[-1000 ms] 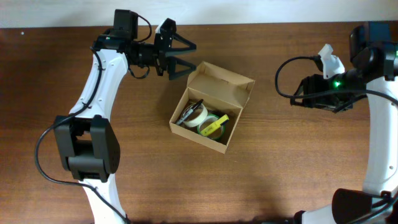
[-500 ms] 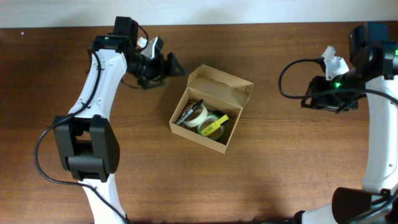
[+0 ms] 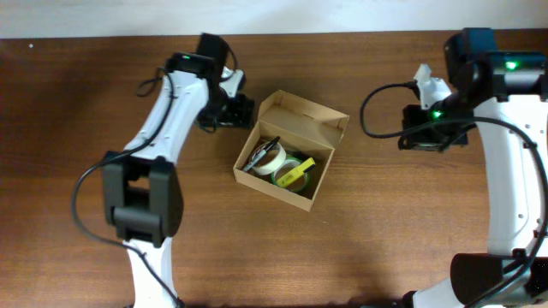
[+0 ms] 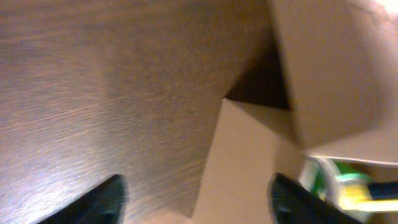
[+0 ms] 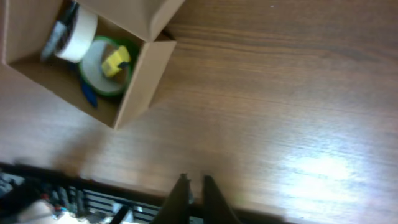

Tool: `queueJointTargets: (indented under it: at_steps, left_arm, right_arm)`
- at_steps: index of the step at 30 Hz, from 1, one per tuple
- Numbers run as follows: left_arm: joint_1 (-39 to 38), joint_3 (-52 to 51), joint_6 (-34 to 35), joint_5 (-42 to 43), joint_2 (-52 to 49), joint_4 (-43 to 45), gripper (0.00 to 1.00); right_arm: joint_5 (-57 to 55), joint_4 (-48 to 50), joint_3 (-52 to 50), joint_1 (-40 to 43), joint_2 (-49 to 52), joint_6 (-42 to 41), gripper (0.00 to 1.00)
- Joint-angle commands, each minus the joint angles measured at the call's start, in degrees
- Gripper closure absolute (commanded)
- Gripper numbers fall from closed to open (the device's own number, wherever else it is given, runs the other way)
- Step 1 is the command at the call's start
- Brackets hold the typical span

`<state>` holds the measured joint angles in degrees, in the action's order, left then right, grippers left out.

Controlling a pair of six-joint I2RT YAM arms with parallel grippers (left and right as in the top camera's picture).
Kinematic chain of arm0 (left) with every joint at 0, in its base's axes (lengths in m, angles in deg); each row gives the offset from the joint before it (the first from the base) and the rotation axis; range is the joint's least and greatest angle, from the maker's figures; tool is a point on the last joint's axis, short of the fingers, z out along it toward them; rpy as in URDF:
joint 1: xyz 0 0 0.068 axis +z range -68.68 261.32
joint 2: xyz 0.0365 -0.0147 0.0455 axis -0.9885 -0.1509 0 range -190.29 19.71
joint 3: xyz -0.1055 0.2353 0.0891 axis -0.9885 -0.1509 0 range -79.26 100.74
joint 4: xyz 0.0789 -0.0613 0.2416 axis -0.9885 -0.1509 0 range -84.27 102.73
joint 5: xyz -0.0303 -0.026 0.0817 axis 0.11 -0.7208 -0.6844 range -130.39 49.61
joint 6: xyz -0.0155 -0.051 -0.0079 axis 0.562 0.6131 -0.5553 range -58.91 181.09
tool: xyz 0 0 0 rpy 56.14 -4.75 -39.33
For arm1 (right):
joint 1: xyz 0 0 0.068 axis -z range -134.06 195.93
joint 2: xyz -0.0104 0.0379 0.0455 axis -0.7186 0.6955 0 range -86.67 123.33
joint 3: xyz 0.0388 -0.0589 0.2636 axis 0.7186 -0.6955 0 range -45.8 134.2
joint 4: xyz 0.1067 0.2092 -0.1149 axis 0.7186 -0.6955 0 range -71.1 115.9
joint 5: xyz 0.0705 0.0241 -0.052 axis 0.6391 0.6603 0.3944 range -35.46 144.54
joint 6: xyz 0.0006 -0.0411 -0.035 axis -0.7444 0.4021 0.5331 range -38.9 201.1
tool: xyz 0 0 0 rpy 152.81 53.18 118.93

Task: Pack container

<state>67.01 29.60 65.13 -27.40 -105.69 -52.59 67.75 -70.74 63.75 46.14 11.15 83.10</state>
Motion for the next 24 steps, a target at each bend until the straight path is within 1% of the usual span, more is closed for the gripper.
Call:
queueJointTargets:
  at_steps: [1, 3, 6, 9, 19, 24]
  left_arm:
    - [-1.1, -0.1, -1.1, -4.9, -3.2, -0.3, 0.43]
    - [-1.1, -0.1, -1.1, -6.8, -3.8, -0.3, 0.63]
    - [-0.8, -0.1, -1.1, -6.9, -4.4, -0.3, 0.88]
    - [-0.7, -0.1, -1.0, -6.8, -4.4, -1.4, 0.98]
    - [-4.3, -0.1, -0.7, -3.8, -4.4, -13.0, 0.98]
    - [-8.0, -0.1, -0.7, -1.9, -4.4, -16.3, 0.98]
  right_arm:
    - [-0.2, 0.1, -0.3, -1.6, 0.1, -0.8, 0.96]
    - [-0.2, 0.1, -0.3, -2.1, 0.1, -0.8, 0.96]
    - [-0.2, 0.0, -0.3, -2.4, 0.1, -0.8, 0.96]
    - [-0.2, 0.0, -0.4, -2.4, 0.1, -0.8, 0.96]
    - [-2.5, 1.3, -0.4, -2.4, 0.1, -0.8, 0.96]
    - [-2.6, 1.7, -0.4, -2.4, 0.1, -0.8, 0.96]
